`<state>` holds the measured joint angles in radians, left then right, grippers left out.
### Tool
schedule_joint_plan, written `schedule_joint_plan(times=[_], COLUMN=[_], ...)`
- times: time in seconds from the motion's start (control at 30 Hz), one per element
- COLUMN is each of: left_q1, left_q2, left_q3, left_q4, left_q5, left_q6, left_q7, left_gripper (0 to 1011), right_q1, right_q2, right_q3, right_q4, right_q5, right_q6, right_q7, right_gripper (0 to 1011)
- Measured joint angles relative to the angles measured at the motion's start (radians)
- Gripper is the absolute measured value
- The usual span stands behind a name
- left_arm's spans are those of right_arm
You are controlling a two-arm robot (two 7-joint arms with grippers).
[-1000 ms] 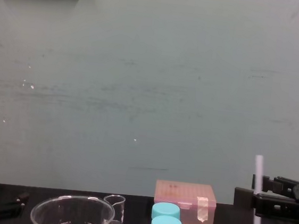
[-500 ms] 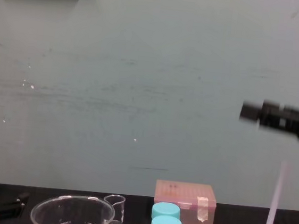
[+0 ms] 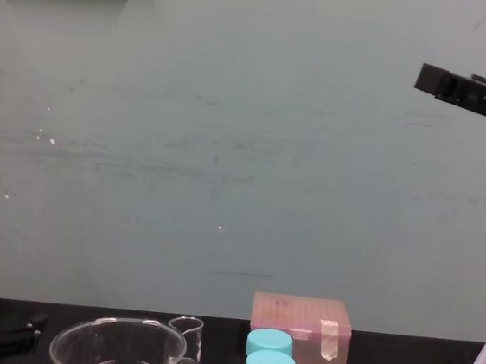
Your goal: Pick up the stirring rod with one hand, then place it down.
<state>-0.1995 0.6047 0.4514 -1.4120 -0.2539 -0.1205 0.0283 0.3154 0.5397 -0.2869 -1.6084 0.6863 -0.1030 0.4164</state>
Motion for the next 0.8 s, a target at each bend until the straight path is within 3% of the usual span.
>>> schedule_joint_plan(times=[0.1,0.2,0.43,0.63,0.8], left_q1=[0.0,0.0,0.0,0.0,0.0], left_q2=[0.0,0.0,0.0,0.0,0.0], left_q3=[0.0,0.0,0.0,0.0,0.0], left_q4=[0.0,0.0,0.0,0.0,0.0], left_q5=[0.0,0.0,0.0,0.0,0.0], left_q6=[0.0,0.0,0.0,0.0,0.0], left_q7=[0.0,0.0,0.0,0.0,0.0], left_gripper=[1005,1005,1005,1005,1005], right_q1=[-0.006,-0.013,-0.02,-0.031,-0.041], right_q2=[-0.023,-0.065,-0.128,-0.167,-0.182], right_q3=[0.007,0.016,0.024,0.034,0.039], right_q4=[0.0,0.014,0.061,0.104,0.121], right_q5=[-0.053,-0.147,-0.274,-0.341,-0.364], right_q6=[-0.007,-0.004,0.056,0.108,0.133], right_q7=[-0.083,-0.229,-0.433,-0.544,-0.569], right_gripper=[1003,1003,1003,1003,1003])
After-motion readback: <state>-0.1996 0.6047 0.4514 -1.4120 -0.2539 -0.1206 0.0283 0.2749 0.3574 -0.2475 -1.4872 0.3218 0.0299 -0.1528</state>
